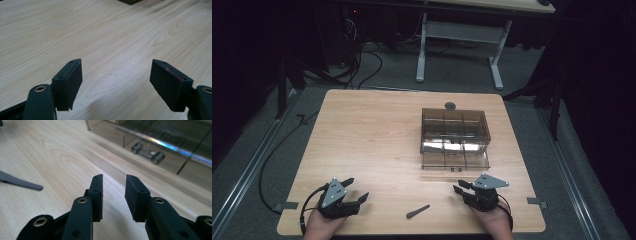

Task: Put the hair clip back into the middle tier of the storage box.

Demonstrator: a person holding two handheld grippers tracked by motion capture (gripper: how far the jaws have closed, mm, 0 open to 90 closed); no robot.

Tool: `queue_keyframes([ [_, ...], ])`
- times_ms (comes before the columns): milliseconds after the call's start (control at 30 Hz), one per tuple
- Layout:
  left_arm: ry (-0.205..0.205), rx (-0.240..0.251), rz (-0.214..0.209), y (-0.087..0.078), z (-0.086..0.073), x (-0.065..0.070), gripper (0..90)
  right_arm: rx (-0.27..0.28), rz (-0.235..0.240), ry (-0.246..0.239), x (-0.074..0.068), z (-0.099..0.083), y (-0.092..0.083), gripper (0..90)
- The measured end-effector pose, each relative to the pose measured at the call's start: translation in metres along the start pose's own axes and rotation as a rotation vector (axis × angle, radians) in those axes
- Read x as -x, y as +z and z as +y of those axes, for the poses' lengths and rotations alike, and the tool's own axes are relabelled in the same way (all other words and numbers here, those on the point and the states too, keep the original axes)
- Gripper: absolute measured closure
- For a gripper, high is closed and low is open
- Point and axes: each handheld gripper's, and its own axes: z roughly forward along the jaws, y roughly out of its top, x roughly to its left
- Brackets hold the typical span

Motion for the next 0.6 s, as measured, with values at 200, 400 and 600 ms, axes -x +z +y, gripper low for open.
queue_keyframes([
  [200, -0.004, -0.011, 0.004, 0.002, 0.001, 0.0, 26.5, -0.02, 0.029, -0.008, -0.001, -0.002, 0.005, 67.0],
  [400, -0.013, -0.012, 0.007, 0.002, 0.001, -0.001, 26.3, -0.063, 0.089, -0.011, -0.007, 0.01, 0.015, 64.1],
  [600, -0.006, -0.007, 0.005, 0.001, 0.001, -0.001, 26.1, -0.114, 0.184, -0.02, -0.016, 0.028, 0.039, 63.7],
])
